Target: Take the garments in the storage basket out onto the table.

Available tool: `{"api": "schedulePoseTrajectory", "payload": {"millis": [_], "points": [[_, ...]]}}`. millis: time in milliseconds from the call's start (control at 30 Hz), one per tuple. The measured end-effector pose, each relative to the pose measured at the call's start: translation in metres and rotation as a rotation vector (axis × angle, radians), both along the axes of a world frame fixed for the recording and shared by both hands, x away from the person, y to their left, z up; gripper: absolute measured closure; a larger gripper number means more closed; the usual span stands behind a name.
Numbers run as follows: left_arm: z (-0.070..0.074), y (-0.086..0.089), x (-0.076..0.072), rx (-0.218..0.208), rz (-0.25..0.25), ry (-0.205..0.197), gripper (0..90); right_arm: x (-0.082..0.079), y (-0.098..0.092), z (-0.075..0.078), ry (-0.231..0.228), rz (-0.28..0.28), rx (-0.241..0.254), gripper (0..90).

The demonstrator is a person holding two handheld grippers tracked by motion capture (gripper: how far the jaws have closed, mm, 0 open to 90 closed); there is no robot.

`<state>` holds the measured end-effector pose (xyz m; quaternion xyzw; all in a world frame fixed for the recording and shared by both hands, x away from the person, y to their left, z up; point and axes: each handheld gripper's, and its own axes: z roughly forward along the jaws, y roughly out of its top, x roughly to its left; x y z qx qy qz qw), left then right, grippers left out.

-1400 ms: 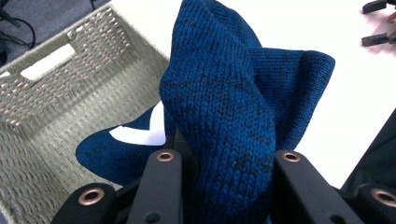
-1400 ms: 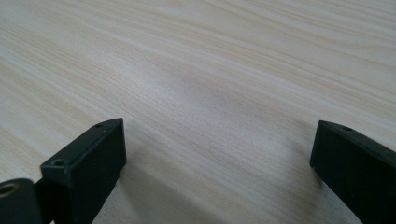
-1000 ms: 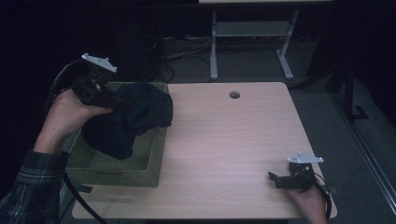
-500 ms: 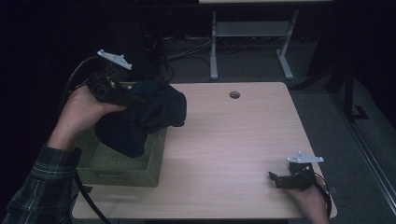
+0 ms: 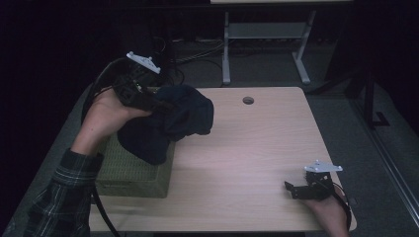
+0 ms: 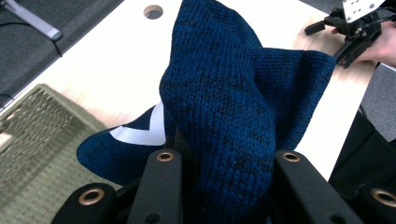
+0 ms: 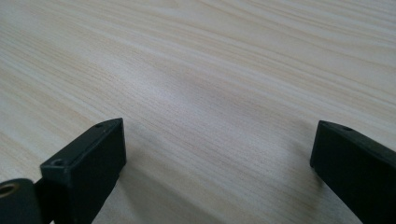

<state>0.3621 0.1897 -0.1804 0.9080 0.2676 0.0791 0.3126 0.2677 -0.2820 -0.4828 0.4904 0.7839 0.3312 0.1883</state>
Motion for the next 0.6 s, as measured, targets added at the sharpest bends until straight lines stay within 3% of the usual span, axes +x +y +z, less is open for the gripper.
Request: {"api": "schedulePoseTrajectory", "payload": {"millis": [600], "points": [[-0.017,-0.057,0.004,0.020,-0.088,0.013,72.5,0.000,0.000,0.000,-0.003,0.003,-0.002,3.2]]}}
